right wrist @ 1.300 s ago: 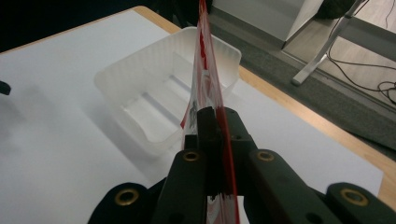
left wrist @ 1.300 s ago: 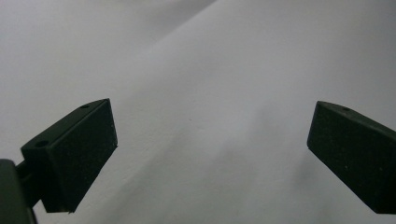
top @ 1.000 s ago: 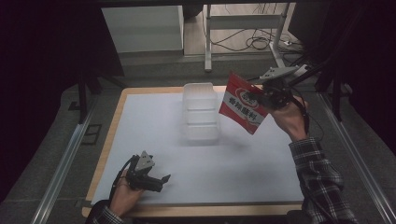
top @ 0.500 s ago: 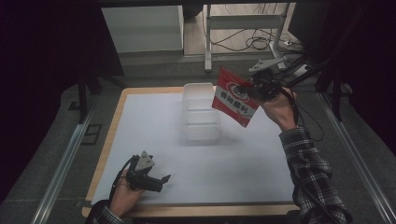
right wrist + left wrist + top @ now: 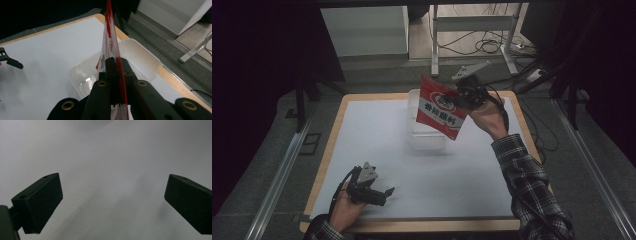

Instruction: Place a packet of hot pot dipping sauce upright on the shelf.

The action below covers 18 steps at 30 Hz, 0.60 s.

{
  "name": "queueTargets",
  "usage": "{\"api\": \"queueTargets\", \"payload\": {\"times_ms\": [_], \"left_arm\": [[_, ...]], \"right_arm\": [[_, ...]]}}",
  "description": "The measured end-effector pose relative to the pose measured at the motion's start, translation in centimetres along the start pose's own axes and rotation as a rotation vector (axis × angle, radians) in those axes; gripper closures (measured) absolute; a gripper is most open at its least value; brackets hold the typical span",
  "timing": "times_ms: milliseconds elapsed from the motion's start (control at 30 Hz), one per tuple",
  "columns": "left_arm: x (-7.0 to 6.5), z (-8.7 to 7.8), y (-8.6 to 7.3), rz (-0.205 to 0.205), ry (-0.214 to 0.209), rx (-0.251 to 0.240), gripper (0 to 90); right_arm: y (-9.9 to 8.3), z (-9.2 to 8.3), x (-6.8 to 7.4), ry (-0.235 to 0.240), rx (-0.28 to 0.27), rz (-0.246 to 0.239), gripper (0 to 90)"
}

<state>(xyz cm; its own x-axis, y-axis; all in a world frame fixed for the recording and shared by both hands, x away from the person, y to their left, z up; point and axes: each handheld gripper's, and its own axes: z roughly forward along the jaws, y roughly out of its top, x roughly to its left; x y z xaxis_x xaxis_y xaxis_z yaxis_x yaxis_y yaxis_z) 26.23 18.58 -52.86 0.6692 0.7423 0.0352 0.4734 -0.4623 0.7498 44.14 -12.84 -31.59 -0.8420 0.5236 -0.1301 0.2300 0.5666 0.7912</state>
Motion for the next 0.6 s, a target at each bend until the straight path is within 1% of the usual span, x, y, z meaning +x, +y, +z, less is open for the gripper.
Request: {"api": "queueTargets", "payload": {"times_ms": [67, 100, 133, 167, 200, 300, 433, 600], "left_arm": [[0.0, 0.0, 0.0, 0.0, 0.0, -0.001, 1.7], [0.0, 0.0, 0.0, 0.0, 0.0, -0.001, 1.6], [0.0, 0.0, 0.0, 0.001, 0.0, 0.0, 1.7], [0.0, 0.0, 0.0, 0.001, 0.0, 0.0, 1.6], [0.0, 0.0, 0.0, -0.002, 0.001, -0.002, 1.7], [0.0, 0.0, 0.0, -0.001, 0.0, -0.002, 1.7], [0.0, 0.0, 0.0, 0.002, 0.0, 0.001, 1.7], [-0.1, 0.0, 0.0, 0.005, 0.002, 0.004, 1.7]], "right_arm": [[0.3, 0.6, 0.4, 0.009, 0.002, -0.007, 87.6], [0.3, 0.6, 0.4, 0.009, 0.002, -0.007, 87.6], [0.6, 1.1, 0.7, 0.017, 0.004, -0.017, 87.5], [0.6, 1.1, 0.7, 0.017, 0.004, -0.017, 87.5], [0.9, 1.6, 1.0, 0.025, 0.003, -0.025, 87.6], [1.2, 2.2, 1.4, 0.027, 0.011, -0.032, 87.6], [1.2, 2.8, 1.5, 0.027, 0.025, -0.035, 87.5], [0.7, 4.0, 1.4, 0.034, 0.039, -0.023, 87.6]]}}
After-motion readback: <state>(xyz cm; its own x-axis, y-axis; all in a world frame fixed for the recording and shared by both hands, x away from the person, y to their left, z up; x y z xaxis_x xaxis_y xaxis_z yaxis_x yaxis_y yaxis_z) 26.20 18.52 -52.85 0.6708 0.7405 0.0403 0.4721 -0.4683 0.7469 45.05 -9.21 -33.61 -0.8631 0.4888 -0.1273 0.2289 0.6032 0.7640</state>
